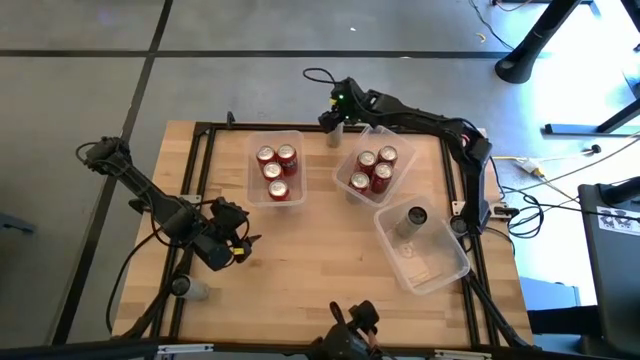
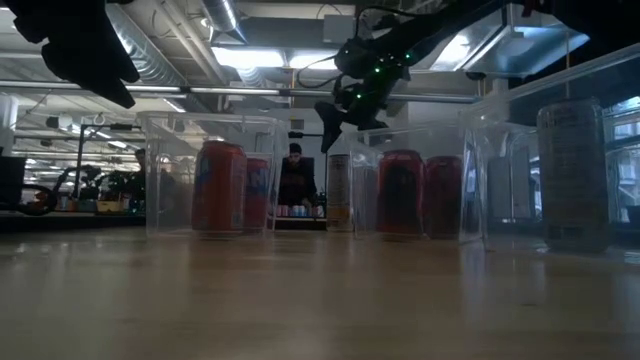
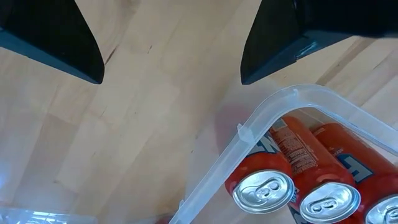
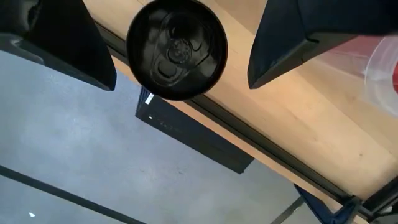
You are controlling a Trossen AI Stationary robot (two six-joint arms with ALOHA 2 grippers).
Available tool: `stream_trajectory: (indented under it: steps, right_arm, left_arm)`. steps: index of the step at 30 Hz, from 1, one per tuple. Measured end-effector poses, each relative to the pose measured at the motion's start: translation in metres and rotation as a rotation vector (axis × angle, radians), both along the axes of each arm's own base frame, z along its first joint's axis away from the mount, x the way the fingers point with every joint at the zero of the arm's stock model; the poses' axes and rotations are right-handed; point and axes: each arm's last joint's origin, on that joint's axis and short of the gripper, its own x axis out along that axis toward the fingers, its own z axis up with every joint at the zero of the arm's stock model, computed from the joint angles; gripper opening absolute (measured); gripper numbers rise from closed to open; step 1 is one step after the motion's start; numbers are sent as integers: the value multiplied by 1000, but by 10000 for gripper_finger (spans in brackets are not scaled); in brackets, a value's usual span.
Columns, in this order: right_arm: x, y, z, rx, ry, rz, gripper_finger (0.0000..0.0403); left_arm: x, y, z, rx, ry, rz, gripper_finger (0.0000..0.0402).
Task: Sort soda cans
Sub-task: Put the white-yellow soda can into the bottom transparent bin
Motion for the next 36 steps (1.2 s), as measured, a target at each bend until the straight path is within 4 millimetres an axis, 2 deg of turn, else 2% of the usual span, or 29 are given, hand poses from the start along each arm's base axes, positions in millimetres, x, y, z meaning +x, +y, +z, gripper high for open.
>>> stream_trajectory:
  steps: [3,8,11,14,19,23,26,32,36]
  right_arm:
    - [2,-1,-6,6,10,-1,360]
    - [8,-5,-31,46,69,-3,360]
    - [9,-5,-32,49,65,-6,355]
    - [9,-5,-32,50,63,-5,330]
    - [9,-5,-32,49,67,-2,250]
    - [8,0,-28,52,75,16,246]
    - [8,12,-13,28,70,54,246]
    - [-8,49,42,-23,31,133,246]
    - [-29,83,83,-44,-9,182,246]
  left_arm:
    - [0,0,0,0,0,0,365]
    - [0,0,0,0,1,1,365]
    - [0,0,0,1,2,0,365]
    - [0,0,0,4,4,-1,365]
    - [0,0,0,12,9,-10,365]
    - [0,0,0,12,9,-10,365]
    - [0,0,0,11,8,-9,365]
    - [0,0,0,8,6,-5,365]
    - [0,0,0,9,7,-7,365]
